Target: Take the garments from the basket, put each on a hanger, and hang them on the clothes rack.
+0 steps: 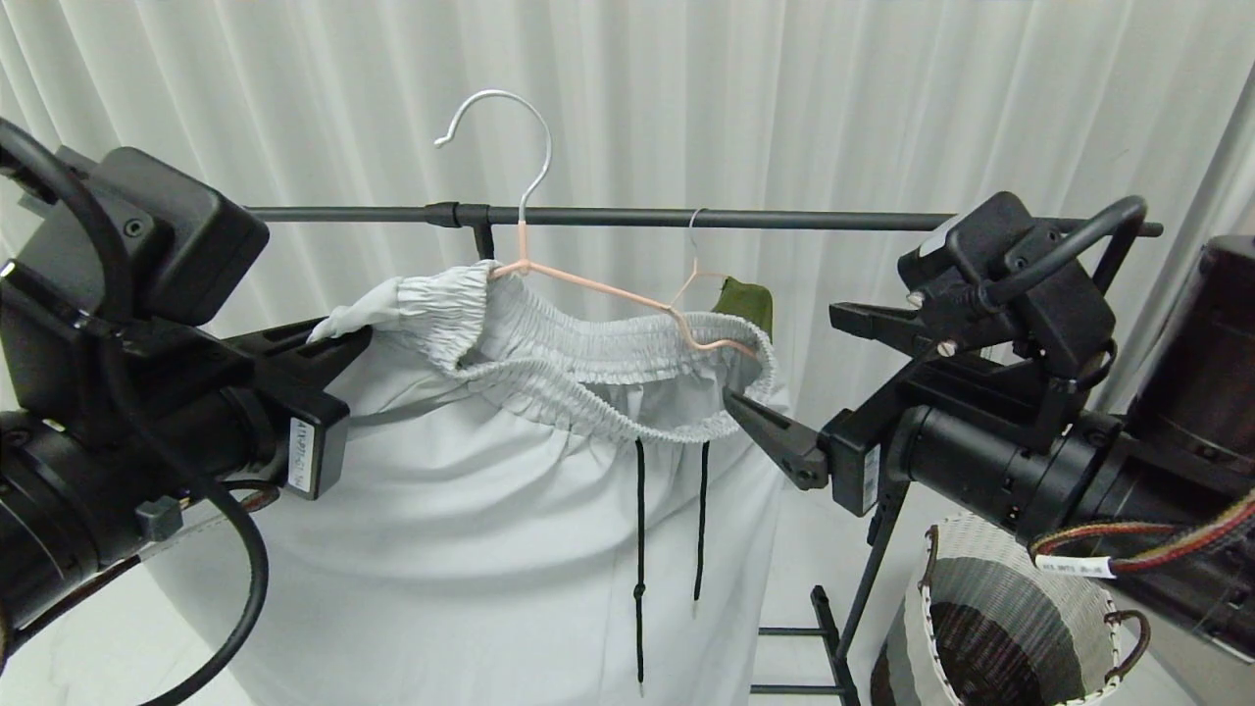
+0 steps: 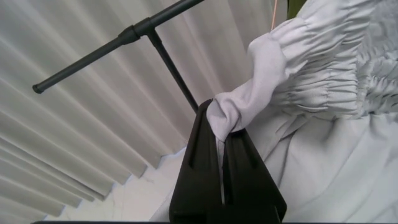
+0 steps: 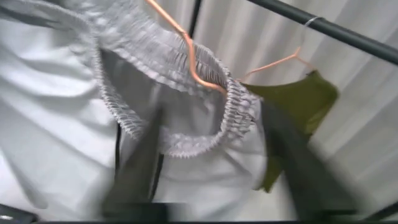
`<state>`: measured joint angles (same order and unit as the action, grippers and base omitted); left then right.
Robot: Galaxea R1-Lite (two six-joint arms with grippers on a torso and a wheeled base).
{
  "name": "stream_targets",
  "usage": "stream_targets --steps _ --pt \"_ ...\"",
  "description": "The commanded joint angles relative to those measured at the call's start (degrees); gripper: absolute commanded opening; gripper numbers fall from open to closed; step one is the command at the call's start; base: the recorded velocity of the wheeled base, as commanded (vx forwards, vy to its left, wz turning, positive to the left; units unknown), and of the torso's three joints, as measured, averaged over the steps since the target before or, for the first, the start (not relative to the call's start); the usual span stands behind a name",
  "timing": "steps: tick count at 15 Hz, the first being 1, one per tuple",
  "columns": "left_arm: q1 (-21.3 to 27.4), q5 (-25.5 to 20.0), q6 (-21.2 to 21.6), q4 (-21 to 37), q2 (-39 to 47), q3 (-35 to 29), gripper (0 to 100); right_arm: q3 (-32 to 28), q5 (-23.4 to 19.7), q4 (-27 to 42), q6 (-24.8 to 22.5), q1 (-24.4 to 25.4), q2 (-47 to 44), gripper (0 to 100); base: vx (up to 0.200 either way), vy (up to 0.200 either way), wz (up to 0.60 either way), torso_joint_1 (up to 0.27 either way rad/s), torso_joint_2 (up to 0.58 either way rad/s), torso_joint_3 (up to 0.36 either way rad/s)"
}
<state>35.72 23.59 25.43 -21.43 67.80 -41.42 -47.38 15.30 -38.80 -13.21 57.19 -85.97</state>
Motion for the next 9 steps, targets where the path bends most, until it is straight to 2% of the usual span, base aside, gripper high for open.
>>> stream_targets --steps 1,5,9 --pt "0.3 0.0 0.0 -0.1 0.0 -0.1 0 -0.9 -0.1 0.0 -0.9 0.0 -0.3 100 0.000 0.000 0.00 0.000 0.00 0.000" --pt "4.6 -0.1 0.0 -1.0 0.2 0.2 0 -5.0 -0.1 -0.1 -3.7 0.6 -3.2 100 0.000 0.000 0.00 0.000 0.00 0.000" --pt "6.7 -0.3 0.1 -3.3 0.5 0.4 0 -10.3 0.1 -0.1 -6.1 -0.8 -7.4 100 0.000 0.000 0.00 0.000 0.00 0.000"
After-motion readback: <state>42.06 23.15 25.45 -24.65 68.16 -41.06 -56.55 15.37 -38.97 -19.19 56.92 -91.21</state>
